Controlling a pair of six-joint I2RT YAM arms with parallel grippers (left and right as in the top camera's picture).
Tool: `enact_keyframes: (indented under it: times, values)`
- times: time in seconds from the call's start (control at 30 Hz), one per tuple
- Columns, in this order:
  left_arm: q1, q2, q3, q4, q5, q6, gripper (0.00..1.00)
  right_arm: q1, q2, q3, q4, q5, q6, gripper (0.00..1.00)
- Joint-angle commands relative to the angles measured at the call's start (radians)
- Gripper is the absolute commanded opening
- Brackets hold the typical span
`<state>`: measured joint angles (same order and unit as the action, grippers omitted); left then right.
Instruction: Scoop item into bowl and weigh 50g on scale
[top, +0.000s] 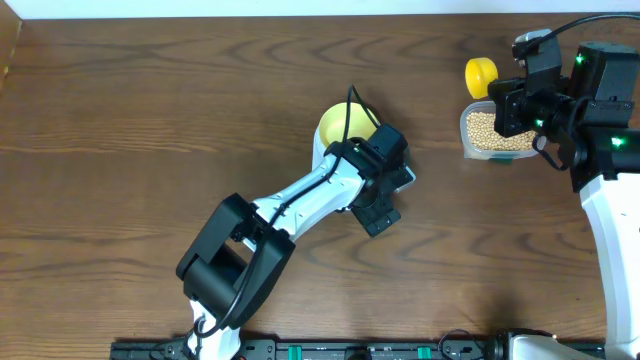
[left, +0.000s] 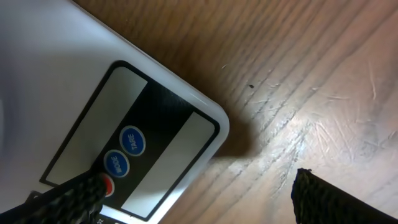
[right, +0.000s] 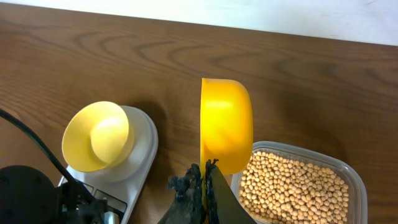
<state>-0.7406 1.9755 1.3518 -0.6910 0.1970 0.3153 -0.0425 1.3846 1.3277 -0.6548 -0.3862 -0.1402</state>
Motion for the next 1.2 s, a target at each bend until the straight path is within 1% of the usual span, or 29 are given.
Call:
enact_keyframes:
  times: [0.0,0.67,0.8,1.17]
  values:
    - [0.005,0.026,-0.006,-0.002,0.019,0.013,0.97,-0.001,0.002,0.018,-0.001,-0.009,-0.014,0.01]
    - [0.005,0.028,-0.006,-0.028,0.031,0.014,0.98,-0.001,0.002,0.018,0.0,-0.009,-0.014,0.01]
    - [0.005,0.031,-0.006,-0.032,0.054,0.042,0.98,-0.001,0.002,0.018,0.0,-0.009,-0.014,0.01]
    - [0.018,0.045,-0.006,-0.021,0.053,0.039,0.98,-0.001,0.002,0.018,-0.001,-0.009,-0.014,0.01]
